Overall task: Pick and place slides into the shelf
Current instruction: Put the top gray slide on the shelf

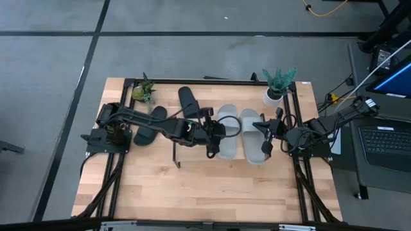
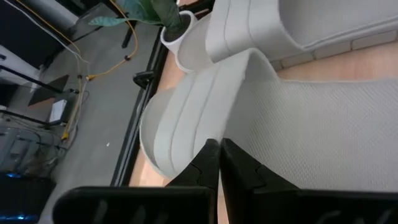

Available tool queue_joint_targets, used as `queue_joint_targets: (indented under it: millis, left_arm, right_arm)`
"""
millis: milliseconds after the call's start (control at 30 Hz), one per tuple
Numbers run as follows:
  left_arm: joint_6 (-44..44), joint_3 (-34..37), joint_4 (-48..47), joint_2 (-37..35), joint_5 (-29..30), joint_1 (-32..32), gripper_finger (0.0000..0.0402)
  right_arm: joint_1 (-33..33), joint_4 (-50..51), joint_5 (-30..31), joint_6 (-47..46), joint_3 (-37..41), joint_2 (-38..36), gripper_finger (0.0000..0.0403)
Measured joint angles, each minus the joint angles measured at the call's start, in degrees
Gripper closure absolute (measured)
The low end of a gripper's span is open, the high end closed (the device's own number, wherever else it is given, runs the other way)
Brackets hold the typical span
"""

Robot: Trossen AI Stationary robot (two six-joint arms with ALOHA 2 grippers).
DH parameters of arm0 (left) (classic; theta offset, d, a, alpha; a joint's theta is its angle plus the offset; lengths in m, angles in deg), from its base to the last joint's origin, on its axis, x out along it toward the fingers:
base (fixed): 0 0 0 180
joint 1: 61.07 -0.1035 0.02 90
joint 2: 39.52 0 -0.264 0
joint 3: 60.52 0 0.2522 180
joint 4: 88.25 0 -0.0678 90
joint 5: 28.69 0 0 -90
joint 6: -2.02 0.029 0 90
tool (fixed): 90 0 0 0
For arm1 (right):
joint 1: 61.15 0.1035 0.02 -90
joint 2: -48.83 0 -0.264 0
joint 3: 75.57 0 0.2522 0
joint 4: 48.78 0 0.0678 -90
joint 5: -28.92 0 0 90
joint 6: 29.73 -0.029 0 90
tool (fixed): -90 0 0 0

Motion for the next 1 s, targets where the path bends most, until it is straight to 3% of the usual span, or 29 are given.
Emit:
queue_joint_targets:
  millis: [233, 500, 700, 1000]
  left_arm:
    - [-2.39, 0.00, 1.29, 0.00, -0.05, 1.21, 0.0401]
    - [-3.19, 0.00, 3.35, 0.00, -2.03, 1.35, 0.0401]
    - [-4.31, 0.00, 3.38, 0.00, -2.29, 1.35, 0.0401]
    - [-4.25, 0.00, 4.68, 0.00, -7.45, 1.31, 0.0377]
  right_arm:
    - [0.01, 0.02, 0.00, -0.09, 0.00, 0.00, 0.0398]
    - [0.02, 0.04, -0.02, -1.57, 0.00, 0.00, 0.0380]
    - [0.02, 0.04, -0.04, -1.46, 0.00, 0.00, 0.0393]
    - [0.02, 0.04, -0.09, -1.46, 0.00, 0.00, 0.0384]
